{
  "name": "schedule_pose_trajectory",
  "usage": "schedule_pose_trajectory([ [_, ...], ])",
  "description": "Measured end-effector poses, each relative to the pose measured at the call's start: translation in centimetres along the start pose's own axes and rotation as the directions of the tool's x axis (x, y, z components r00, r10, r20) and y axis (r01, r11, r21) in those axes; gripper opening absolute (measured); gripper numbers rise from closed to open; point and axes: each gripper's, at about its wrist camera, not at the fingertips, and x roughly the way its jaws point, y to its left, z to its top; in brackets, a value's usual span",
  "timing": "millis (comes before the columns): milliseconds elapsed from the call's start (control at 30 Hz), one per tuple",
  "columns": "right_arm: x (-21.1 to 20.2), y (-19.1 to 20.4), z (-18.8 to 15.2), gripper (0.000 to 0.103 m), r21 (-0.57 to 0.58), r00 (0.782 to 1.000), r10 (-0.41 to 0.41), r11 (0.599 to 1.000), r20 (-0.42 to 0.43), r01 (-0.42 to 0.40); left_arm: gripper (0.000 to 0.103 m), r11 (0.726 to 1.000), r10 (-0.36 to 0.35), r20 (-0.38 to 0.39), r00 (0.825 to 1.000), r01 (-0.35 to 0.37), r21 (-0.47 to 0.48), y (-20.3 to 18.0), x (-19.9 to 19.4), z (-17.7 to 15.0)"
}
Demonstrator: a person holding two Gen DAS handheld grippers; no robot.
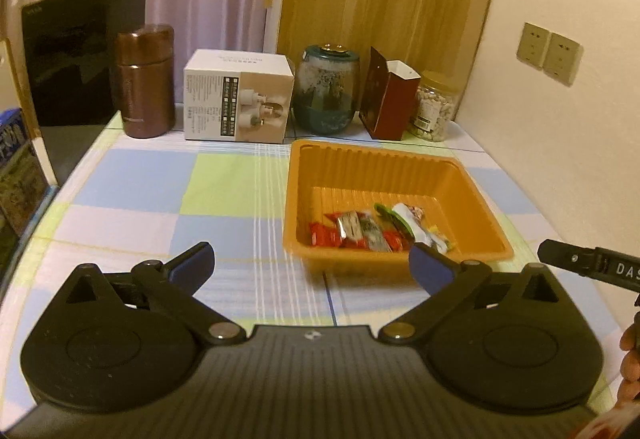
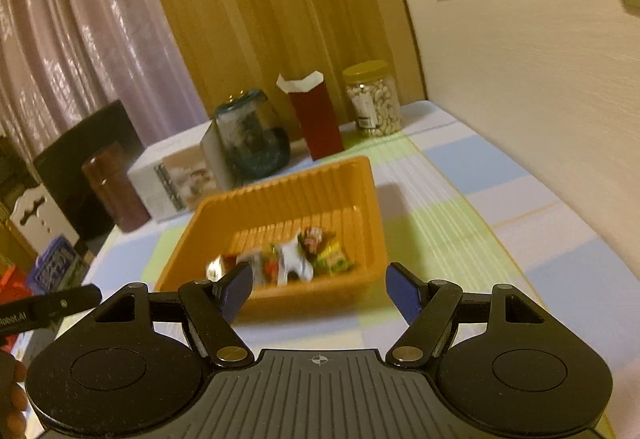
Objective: Organize snacks
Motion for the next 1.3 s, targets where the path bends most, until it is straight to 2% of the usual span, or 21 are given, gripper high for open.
schedule_pose_trajectory([
  [67, -1.6, 0.4, -0.9, 0.073, -0.012, 1.0, -0.011, 1.0, -0.016, 0.011, 0.103, 1.0, 0.0, -0.007, 1.0, 0.0, 0.006, -0.4, -1.8, -0.9],
  [400, -9.1, 3.2, -4.6, 0.074, -0.076, 0.996, -0.013, 0.997, -0.089, 0.006, 0.103, 0.996, 0.012, -0.067, 0.998, -0.017, -0.084, -1.4, -10.0, -4.9],
  [600, -13.0, 5.0, -6.1, 0.075, -0.129, 0.993, -0.031, 0.991, -0.115, 0.016, 0.103, 0.996, 0.075, -0.084, 0.994, -0.079, -0.042, -2.6, -13.7, -6.5],
  [900, -17.6, 6.1, -8.4, 0.076, -0.166, 0.989, -0.046, 0.986, -0.143, 0.022, 0.103, 0.996, 0.093, -0.105, 0.99, -0.092, 0.015, -4.1, -17.4, -8.5],
  [1300, -21.0, 6.3, -9.4, 0.076, -0.171, 0.989, -0.052, 0.985, -0.141, 0.027, 0.103, 0.997, 0.077, -0.105, 0.991, -0.076, 0.014, -5.1, -20.8, -10.1],
])
